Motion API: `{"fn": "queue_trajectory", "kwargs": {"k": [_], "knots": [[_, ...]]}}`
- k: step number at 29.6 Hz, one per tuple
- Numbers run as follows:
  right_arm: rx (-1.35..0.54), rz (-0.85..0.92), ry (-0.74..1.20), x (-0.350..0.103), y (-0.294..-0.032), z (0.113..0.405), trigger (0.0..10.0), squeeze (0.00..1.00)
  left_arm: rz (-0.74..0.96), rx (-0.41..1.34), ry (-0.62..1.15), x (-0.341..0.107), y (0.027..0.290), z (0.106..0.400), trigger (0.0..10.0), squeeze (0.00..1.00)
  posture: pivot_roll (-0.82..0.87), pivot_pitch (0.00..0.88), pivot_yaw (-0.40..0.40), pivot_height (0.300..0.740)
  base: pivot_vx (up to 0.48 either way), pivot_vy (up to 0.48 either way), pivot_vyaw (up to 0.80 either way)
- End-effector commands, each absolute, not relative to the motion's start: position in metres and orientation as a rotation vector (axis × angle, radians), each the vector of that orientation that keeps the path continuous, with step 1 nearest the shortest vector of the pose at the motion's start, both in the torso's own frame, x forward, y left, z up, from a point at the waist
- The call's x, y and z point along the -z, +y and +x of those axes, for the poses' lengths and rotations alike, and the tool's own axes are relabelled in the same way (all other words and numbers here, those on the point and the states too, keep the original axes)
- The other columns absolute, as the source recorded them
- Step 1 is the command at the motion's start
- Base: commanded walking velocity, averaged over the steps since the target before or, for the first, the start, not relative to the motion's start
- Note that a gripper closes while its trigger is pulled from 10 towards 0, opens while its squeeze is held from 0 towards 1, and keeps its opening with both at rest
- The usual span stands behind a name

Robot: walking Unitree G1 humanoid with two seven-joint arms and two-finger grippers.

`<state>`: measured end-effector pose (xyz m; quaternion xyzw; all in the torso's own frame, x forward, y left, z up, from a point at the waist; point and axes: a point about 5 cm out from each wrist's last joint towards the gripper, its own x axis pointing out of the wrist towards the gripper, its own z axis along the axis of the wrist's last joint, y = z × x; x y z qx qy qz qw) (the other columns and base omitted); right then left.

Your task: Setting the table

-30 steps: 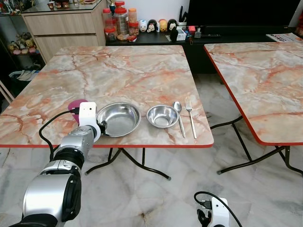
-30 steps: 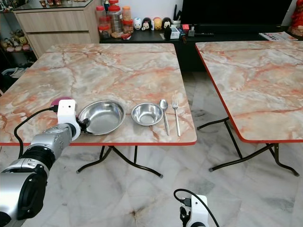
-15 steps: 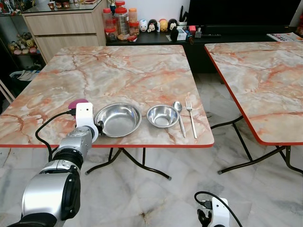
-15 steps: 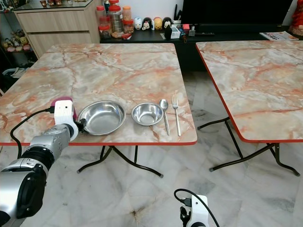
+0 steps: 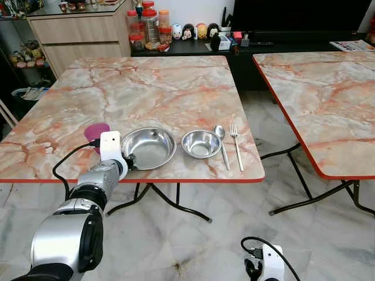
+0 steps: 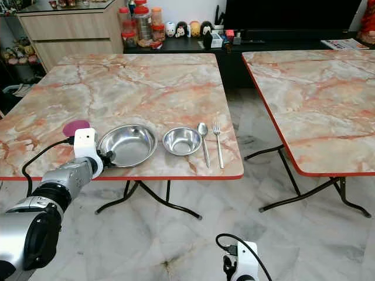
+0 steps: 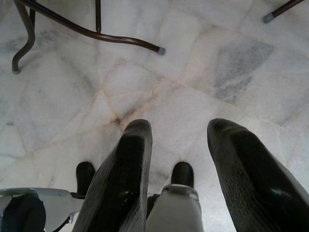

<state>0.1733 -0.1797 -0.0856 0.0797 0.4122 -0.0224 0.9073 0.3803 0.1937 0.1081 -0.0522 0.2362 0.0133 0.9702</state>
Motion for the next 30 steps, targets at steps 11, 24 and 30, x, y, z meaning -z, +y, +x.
{"fn": "queue_trajectory", "kwargs": {"k": [11, 24, 30], "knots": [[0.053, 0.171, 0.844, 0.084, -0.179, 0.177, 10.0, 0.00, -0.084, -0.042, 0.495, -0.104, 0.198, 0.378, 0.0, 0.00, 0.00, 0.000, 0.028, 0.740, 0.000, 0.000, 0.00], [0.043, 0.160, 0.846, 0.083, -0.180, 0.179, 10.0, 0.00, -0.080, -0.112, 0.464, -0.101, 0.209, 0.374, 0.0, 0.00, 0.01, 0.000, 0.018, 0.740, 0.000, 0.000, 0.00], [0.040, 0.158, 0.842, 0.082, -0.179, 0.181, 10.0, 0.00, -0.199, -0.150, 0.296, -0.111, 0.216, 0.374, 0.0, 0.00, 0.01, 0.000, 0.013, 0.740, 0.000, 0.000, 0.00]]}}
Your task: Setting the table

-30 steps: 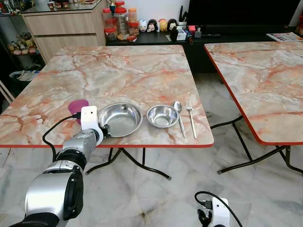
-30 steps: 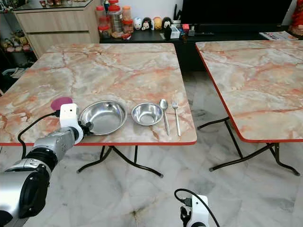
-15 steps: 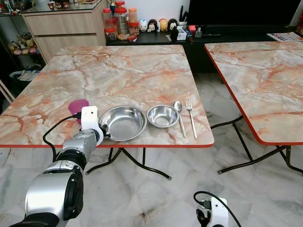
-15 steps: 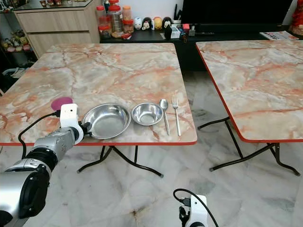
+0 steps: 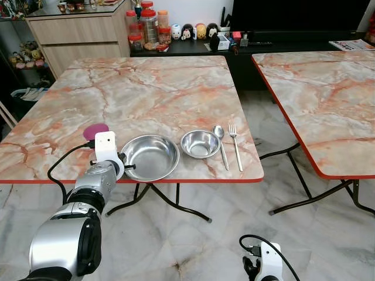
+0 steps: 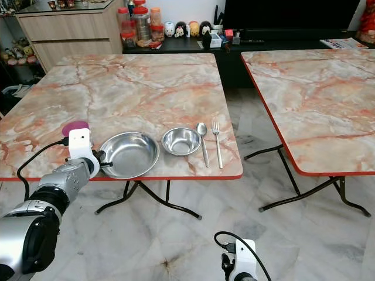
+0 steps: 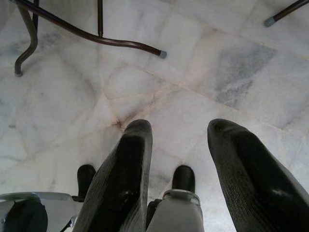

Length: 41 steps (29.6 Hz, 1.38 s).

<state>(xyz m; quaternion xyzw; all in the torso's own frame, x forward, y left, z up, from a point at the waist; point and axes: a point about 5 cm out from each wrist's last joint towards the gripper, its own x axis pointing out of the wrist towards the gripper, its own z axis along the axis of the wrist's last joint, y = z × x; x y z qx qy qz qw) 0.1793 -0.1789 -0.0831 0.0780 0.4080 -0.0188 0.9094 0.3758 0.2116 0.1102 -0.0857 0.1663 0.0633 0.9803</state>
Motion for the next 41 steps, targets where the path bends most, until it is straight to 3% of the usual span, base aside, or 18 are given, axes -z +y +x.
{"fn": "queue_trajectory", "kwargs": {"k": [1, 2, 4, 5, 16, 41], "knots": [[0.039, 0.158, 0.840, 0.082, -0.179, 0.181, 10.0, 0.00, -0.236, -0.144, 0.241, -0.114, 0.217, 0.373, 0.0, 0.00, 0.01, 0.000, 0.012, 0.740, 0.000, 0.000, 0.00], [0.038, 0.159, 0.837, 0.082, -0.179, 0.182, 10.0, 0.00, -0.282, -0.130, 0.174, -0.118, 0.217, 0.372, 0.2, 0.00, 0.01, 0.000, 0.010, 0.740, 0.000, 0.000, 0.00], [0.036, 0.161, 0.832, 0.081, -0.179, 0.183, 10.0, 0.00, -0.369, -0.111, 0.060, -0.121, 0.217, 0.367, 4.9, 0.00, 0.02, 0.000, 0.004, 0.740, 0.000, 0.000, 0.00], [0.033, 0.160, 0.829, 0.081, -0.179, 0.184, 10.0, 0.00, -0.401, -0.111, 0.026, -0.118, 0.217, 0.362, 10.0, 0.00, 0.02, 0.000, 0.002, 0.740, 0.000, 0.000, 0.00], [0.013, 0.156, 0.780, 0.075, -0.178, 0.193, 10.0, 0.00, -0.494, -0.156, -0.059, -0.076, 0.194, 0.319, 10.0, 0.00, 0.04, 0.000, -0.012, 0.740, 0.000, 0.000, 0.00], [0.010, 0.156, 0.750, 0.070, -0.180, 0.203, 10.0, 0.00, -0.754, -0.176, -0.208, -0.096, 0.187, 0.319, 10.0, 0.00, 0.04, 0.000, -0.041, 0.740, 0.000, 0.000, 0.00]]}}
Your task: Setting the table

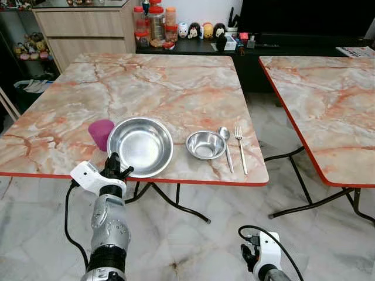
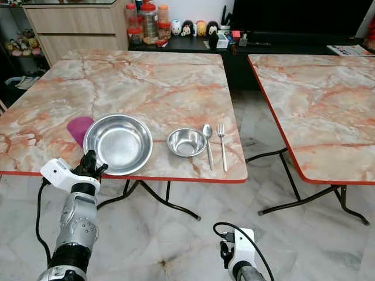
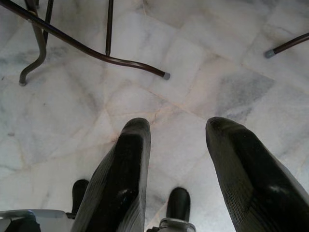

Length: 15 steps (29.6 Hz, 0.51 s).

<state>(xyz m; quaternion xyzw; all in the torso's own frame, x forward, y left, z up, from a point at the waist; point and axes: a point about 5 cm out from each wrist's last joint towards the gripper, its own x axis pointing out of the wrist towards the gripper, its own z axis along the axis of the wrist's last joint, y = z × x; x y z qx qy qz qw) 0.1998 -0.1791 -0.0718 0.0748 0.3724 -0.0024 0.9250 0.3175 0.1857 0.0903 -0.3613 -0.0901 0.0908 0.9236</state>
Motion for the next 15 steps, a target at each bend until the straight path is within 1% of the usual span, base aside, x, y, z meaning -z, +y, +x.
{"fn": "queue_trajectory", "kwargs": {"k": [1, 6, 11, 15], "knots": [[0.010, 0.156, 0.747, 0.0693, -0.1808, 0.2035, 10.0, 0.00, -0.754, -0.168, -0.210, -0.0970, 0.1847, 0.3191, 10.0, 0.00, 0.04, 0.000, -0.043, 0.740, 0.000, 0.000, 0.00], [0.011, 0.157, 0.741, 0.0685, -0.1812, 0.2045, 10.0, 0.00, -0.769, -0.137, -0.221, -0.1025, 0.1782, 0.3202, 10.0, 0.00, 0.04, 0.000, -0.042, 0.740, 0.000, 0.000, 0.00], [0.027, 0.174, 0.719, 0.0671, -0.1809, 0.2062, 10.0, 0.00, -0.704, -0.142, -0.196, -0.0985, 0.1759, 0.3222, 10.0, 0.00, 0.03, 0.000, -0.037, 0.740, 0.000, 0.000, 0.00], [0.037, 0.188, 0.699, 0.0654, -0.1813, 0.2081, 10.0, 0.00, -0.708, -0.141, -0.198, -0.0988, 0.1760, 0.3239, 10.0, 0.00, 0.03, 0.000, -0.033, 0.740, 0.000, 0.000, 0.00]]}}
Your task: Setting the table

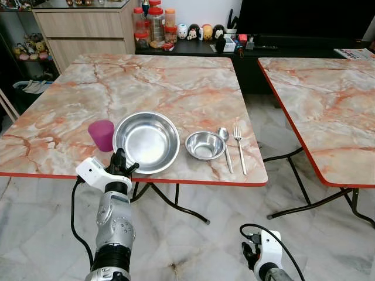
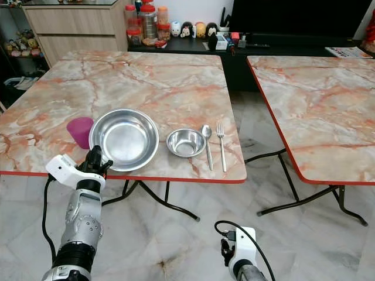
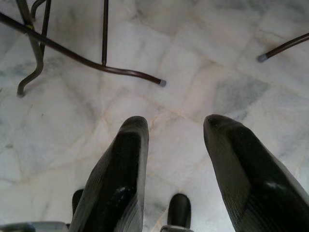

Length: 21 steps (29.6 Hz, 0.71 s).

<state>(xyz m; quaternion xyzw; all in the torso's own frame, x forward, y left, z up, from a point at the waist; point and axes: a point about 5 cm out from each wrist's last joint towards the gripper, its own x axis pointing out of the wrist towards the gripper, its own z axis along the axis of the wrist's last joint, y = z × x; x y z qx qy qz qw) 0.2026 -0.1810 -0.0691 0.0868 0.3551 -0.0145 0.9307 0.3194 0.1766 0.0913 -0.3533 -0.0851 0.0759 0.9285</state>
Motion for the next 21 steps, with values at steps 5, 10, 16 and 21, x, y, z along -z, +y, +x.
{"fn": "queue_trajectory", "kwargs": {"k": [5, 10, 16, 21], "knots": [[0.040, 0.191, 0.701, 0.0658, -0.1808, 0.2077, 10.0, 0.00, -0.732, -0.141, -0.221, -0.1042, 0.1737, 0.3287, 10.0, 0.00, 0.02, 0.000, -0.032, 0.740, 0.000, 0.000, 0.00], [0.036, 0.191, 0.700, 0.0660, -0.1795, 0.2075, 10.0, 0.00, -0.780, -0.136, -0.241, -0.1073, 0.1706, 0.3325, 10.0, 0.00, 0.02, 0.000, -0.034, 0.740, 0.000, 0.000, 0.00], [0.035, 0.190, 0.696, 0.0654, -0.1800, 0.2082, 10.0, 0.00, -0.777, -0.111, -0.243, -0.1082, 0.1667, 0.3325, 10.0, 0.00, 0.02, 0.000, -0.033, 0.740, 0.000, 0.000, 0.00], [0.031, 0.191, 0.696, 0.0654, -0.1788, 0.2085, 10.0, 0.00, -0.772, -0.103, -0.256, -0.1098, 0.1670, 0.3321, 10.0, 0.00, 0.03, 0.000, -0.037, 0.740, 0.000, 0.000, 0.00]]}}
